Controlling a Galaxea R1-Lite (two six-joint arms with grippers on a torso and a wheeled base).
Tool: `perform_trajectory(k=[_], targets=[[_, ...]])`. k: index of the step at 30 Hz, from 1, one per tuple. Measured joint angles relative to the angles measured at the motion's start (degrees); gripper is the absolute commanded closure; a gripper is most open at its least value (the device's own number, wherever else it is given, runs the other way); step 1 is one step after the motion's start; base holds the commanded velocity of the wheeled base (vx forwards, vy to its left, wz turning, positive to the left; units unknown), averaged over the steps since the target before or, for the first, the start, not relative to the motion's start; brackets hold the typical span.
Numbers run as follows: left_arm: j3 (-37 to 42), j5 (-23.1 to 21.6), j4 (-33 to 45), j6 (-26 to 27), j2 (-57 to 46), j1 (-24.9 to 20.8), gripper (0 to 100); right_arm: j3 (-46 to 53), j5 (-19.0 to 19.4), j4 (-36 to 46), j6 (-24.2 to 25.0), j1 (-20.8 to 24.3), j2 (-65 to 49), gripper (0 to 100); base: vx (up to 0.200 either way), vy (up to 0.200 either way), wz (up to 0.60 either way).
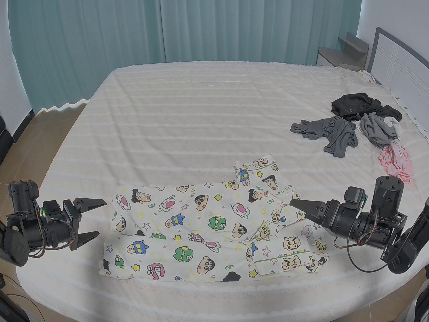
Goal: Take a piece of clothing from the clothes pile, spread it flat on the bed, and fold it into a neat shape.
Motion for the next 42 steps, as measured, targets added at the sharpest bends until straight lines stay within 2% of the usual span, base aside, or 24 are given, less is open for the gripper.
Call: perform_trajectory(k=[2, 20, 28, 33, 37, 42], targets=[[0.0, 0.0, 0.0, 0.0, 0.05, 0.0, 0, 0.0, 0.02, 0.0, -0.02, 0.01, 0.0, 0, 0.0, 0.0, 0.0], [-0.39, 0.0, -0.02, 0.02, 0.9, 0.28, 0, 0.02, 0.13, 0.06, -0.02, 0.09, 0.1, 0, 0.0, 0.2, 0.0], [-1.22, 0.52, -4.49, 0.71, 2.17, -0.41, 0, 0.0, 0.13, -0.02, -0.05, 0.15, 0.77, 0, 0.0, 0.0, 0.0], [-5.9, 4.38, -6.62, 1.18, 6.03, -2.8, 0, -0.13, 0.09, -0.17, -0.1, 0.59, 1.49, 0, 0.0, 0.0, 0.0], [-11.98, 6.95, -6.38, 3.75, 10.52, -5.21, 0, -0.27, 0.04, -0.13, -0.13, 0.74, 2.23, 0, 0.0, 0.0, 0.0], [-19.69, 8.16, -1.16, 7.58, 15.31, -7.24, 0, -0.66, -0.02, -0.16, -0.16, 1.02, 3.17, 0, 0.0, 0.0, 0.0]])
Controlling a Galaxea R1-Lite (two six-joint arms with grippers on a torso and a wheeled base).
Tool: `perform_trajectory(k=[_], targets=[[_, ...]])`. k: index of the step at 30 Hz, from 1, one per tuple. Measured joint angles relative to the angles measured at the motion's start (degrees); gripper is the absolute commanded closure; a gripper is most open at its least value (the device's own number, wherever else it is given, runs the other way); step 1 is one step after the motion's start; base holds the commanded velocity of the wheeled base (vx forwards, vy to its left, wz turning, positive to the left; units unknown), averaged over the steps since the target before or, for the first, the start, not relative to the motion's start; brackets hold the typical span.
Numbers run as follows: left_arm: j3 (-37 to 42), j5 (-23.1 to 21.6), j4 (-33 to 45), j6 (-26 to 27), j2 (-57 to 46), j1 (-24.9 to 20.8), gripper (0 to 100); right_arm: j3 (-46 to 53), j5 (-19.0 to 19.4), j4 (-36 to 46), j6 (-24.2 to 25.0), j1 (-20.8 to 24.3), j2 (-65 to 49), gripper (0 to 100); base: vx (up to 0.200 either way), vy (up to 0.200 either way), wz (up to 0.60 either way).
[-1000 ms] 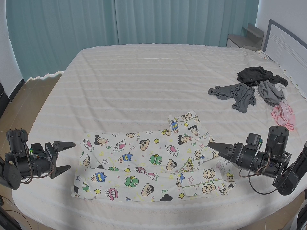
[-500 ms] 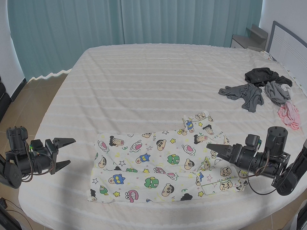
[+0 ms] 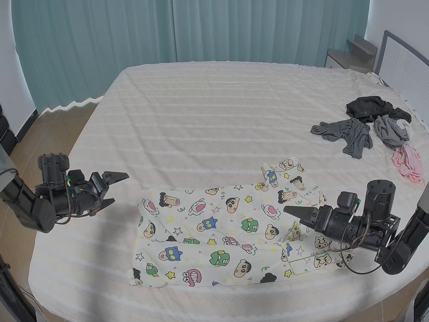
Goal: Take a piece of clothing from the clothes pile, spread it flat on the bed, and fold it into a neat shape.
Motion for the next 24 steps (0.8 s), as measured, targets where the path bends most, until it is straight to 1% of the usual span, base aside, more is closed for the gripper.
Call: perform_trajectory(k=[2, 6, 9, 11, 15, 24], targets=[[-3.52, 0.68, 4.83, 2.27, 1.69, -0.55, 0, -0.09, -0.02, 0.02, -0.05, 0.09, 0.29, 0, 0.0, 0.0, 0.0], [-12.29, 4.08, 13.4, 9.07, 5.96, -1.11, 0, -0.28, -0.11, 0.11, -0.09, 0.15, 0.71, 0, 0.0, 0.0, 0.0], [-17.77, 6.33, 17.25, 13.99, 9.98, -1.63, 0, -0.46, -0.22, 0.27, -0.17, 0.15, 0.88, 0, 0.0, 0.0, 0.0], [-20.8, 7.03, 18.48, 15.85, 12.56, -1.94, 0, -0.61, -0.35, 0.43, -0.22, 0.11, 1.01, 0, 0.0, 0.0, 0.0], [-26.01, 7.67, 19.2, 16.64, 17.63, -2.82, 0, -1.0, -0.49, 0.6, -0.49, -0.49, 1.38, 0, 0.0, 0.0, 0.0], [-32.71, 7.8, 19.52, 16.37, 24.62, -6.14, 0, -2.45, -0.55, 0.76, -0.88, -2.69, 2.67, 0, 0.0, 0.0, 0.0]])
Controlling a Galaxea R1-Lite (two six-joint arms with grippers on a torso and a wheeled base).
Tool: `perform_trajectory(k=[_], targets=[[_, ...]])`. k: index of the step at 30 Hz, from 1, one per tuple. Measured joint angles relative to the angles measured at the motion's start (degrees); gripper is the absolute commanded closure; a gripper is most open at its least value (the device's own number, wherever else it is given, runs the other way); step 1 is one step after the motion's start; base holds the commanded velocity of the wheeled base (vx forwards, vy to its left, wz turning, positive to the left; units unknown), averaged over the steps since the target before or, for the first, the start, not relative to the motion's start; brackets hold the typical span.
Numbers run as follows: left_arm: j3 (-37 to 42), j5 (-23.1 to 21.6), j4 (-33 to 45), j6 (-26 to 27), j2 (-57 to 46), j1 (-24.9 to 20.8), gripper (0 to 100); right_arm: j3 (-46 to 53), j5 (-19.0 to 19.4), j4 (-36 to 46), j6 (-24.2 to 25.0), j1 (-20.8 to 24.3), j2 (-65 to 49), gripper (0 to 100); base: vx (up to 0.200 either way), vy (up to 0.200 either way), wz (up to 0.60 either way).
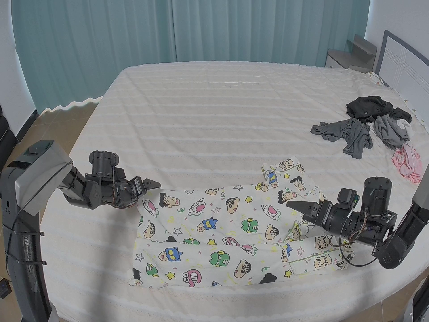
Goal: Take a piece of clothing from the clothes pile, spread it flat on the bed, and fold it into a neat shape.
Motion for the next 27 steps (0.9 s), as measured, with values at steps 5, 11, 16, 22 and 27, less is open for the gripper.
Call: perform_trajectory(k=[5, 11, 16, 22, 27], targets=[[-2.4, 0.6, 0.0, -0.2, 2.45, -1.29, 100, -2.46, 0.02, 0.37, -0.93, -1.46, 1.65, 0, 0.0, 0.0, 0.0], [-3.25, 1.04, 0.04, -0.55, 3.55, -1.67, 100, -7.41, 0.0, 7.31, -3.04, -3.5, 2.95, 0, 0.0, 0.0, 0.0], [-3.29, 2.62, 0.0, -1.21, 3.56, -1.6, 100, -16.18, -0.57, 18.76, -5.44, -5.57, 3.77, 0, 0.0, 0.0, 0.0], [-3.23, 5.01, 0.0, -1.72, 2.84, -1.32, 100, -29.27, -4.51, 31.01, -10.46, -8.35, 6.47, 0, 0.0, 0.0, 0.0], [-3.23, 6.99, 0.0, -1.94, 2.1, -1.23, 100, -40.35, -9.08, 38.84, -16.09, -10.45, 11.61, 0, 0.0, 0.0, 0.0]])
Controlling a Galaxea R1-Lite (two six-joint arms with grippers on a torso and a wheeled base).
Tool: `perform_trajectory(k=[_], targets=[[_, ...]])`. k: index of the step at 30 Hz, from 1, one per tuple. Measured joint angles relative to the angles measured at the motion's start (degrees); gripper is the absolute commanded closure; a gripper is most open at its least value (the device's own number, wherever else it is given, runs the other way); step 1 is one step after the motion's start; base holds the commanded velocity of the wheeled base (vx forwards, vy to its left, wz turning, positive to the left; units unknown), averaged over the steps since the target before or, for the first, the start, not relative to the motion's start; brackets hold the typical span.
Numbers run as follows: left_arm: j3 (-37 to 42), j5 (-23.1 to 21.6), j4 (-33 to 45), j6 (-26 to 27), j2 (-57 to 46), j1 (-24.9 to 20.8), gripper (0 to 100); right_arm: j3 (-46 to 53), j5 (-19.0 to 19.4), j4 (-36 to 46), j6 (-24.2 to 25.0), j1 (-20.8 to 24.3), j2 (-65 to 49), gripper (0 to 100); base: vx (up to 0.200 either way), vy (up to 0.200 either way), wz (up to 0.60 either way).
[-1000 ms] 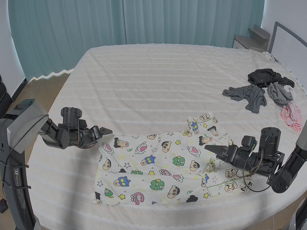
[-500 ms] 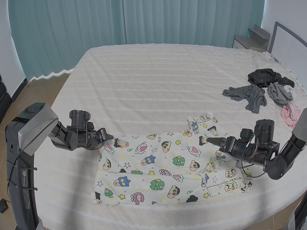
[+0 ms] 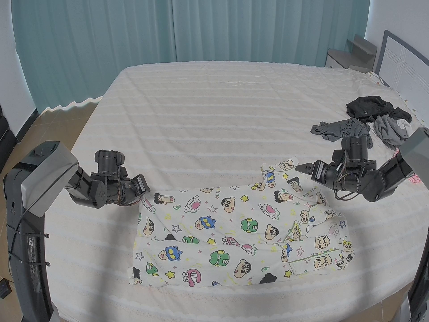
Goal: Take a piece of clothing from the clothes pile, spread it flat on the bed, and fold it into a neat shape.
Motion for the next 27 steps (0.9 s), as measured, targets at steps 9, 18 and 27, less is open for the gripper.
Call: perform_trajectory(k=[9, 18, 27], targets=[[0.13, 1.37, 0.12, -0.09, -1.16, -0.41, 100, -15.97, -2.5, 9.62, -3.25, -1.27, 10.91, 0, 0.0, 0.0, 0.0], [-0.06, 1.61, 1.79, -0.09, -2.55, -1.63, 100, -27.23, -2.58, 15.64, -4.16, -1.46, 18.25, 0, 0.0, 0.0, 0.0], [-0.22, 1.63, 2.11, -0.06, -3.17, -2.24, 100, -32.91, -2.68, 18.32, -4.08, -0.61, 21.93, 100, 0.0, 0.0, 0.0]])
